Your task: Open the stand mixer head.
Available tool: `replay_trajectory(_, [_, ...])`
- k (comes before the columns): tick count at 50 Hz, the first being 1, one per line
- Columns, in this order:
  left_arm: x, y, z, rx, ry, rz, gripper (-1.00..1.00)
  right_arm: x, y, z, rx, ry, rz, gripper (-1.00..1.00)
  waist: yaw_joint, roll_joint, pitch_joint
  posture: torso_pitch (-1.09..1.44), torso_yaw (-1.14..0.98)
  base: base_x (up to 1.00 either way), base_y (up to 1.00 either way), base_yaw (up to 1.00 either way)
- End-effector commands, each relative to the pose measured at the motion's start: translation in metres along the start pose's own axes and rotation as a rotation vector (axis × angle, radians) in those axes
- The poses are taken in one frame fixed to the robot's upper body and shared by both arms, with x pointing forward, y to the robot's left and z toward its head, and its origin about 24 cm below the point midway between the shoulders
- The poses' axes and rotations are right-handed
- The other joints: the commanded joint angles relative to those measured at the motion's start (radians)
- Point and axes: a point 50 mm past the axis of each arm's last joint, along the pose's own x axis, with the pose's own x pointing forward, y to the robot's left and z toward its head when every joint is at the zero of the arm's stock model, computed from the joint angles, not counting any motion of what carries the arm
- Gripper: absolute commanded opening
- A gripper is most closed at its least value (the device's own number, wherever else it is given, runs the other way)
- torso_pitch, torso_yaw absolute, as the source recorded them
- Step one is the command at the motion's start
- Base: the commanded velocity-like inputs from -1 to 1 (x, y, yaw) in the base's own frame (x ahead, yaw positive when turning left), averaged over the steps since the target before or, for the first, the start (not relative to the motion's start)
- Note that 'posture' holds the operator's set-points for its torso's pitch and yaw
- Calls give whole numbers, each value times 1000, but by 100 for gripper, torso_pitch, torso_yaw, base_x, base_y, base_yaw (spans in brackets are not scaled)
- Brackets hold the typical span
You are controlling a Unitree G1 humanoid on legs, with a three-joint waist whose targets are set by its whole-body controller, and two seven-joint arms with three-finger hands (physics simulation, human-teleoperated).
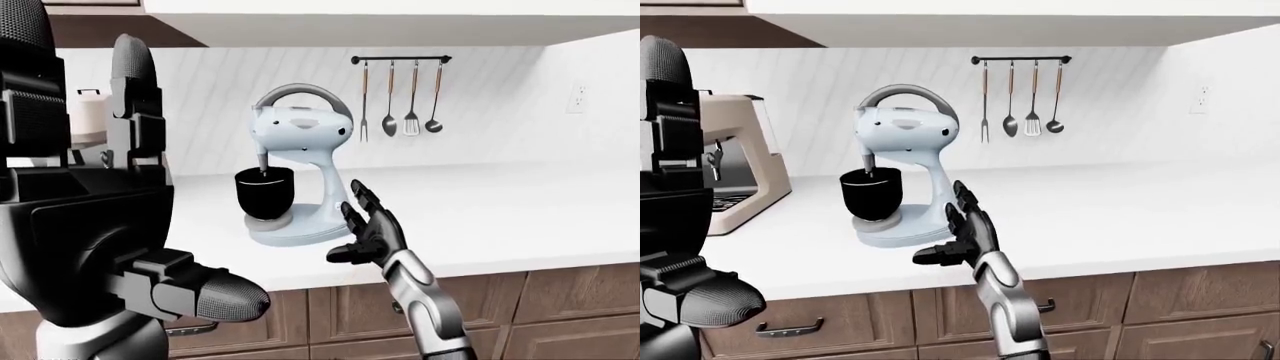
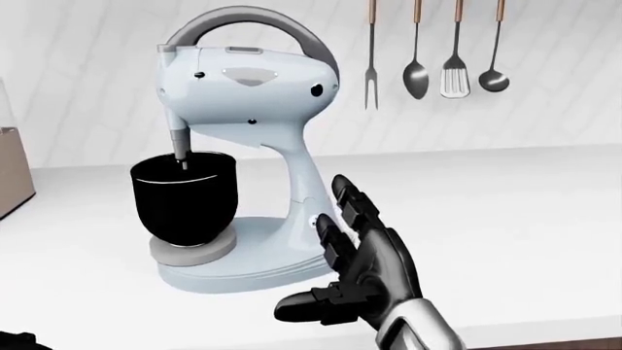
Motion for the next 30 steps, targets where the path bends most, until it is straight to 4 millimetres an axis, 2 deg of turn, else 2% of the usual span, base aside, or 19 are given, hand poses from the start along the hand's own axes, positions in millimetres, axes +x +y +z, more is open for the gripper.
replay_trajectory(1, [2,-1,3,1,-26,-10,100,4,7,20,-18,-89,35,100,0,3,9,-65,0,0,0,0])
replay_trajectory(30, [3,0,5,-1,-29,-7,100,11,8,20,-17,-80,32,100,1,5,10,-65,0,0,0,0])
